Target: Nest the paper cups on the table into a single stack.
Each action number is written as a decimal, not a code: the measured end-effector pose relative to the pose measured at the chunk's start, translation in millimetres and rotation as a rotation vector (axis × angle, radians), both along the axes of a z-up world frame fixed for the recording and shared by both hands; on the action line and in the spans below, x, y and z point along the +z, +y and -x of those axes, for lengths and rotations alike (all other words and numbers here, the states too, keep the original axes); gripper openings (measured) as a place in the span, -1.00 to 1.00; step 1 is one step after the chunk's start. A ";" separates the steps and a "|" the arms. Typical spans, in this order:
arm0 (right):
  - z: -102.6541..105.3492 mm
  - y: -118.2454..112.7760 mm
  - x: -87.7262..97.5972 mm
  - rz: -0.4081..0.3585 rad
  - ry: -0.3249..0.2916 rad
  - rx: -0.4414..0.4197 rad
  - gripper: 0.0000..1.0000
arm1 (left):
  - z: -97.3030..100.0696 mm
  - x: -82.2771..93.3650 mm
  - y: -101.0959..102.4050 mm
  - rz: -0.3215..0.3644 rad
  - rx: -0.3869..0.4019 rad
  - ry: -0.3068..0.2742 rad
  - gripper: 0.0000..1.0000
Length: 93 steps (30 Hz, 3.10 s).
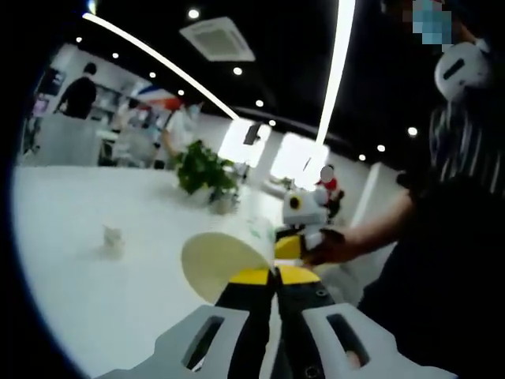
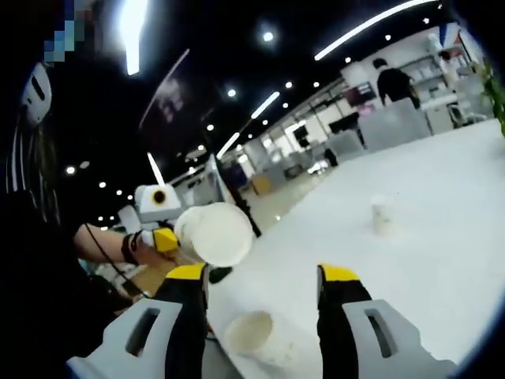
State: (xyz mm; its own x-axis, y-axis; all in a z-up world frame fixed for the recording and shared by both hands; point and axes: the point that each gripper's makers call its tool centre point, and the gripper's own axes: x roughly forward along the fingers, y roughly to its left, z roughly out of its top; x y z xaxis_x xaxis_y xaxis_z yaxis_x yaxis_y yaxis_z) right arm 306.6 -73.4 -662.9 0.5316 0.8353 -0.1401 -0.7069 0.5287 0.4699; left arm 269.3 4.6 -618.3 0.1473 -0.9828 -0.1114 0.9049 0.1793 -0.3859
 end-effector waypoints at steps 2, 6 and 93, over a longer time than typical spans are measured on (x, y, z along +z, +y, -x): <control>-2.8 -4.6 -1.7 0.007 -0.003 -0.020 0.11 | 0.0 1.2 0.6 -0.005 -0.001 -0.006 -1.00; -6.8 -12.1 -3.9 0.028 -0.012 -0.047 0.22 | 1.4 1.3 1.4 -0.029 -0.015 -0.016 -1.00; -19.8 -63.3 -31.3 0.161 -0.014 -0.224 0.98 | 24.6 -85.8 16.9 -1.038 -0.903 -1.031 -1.00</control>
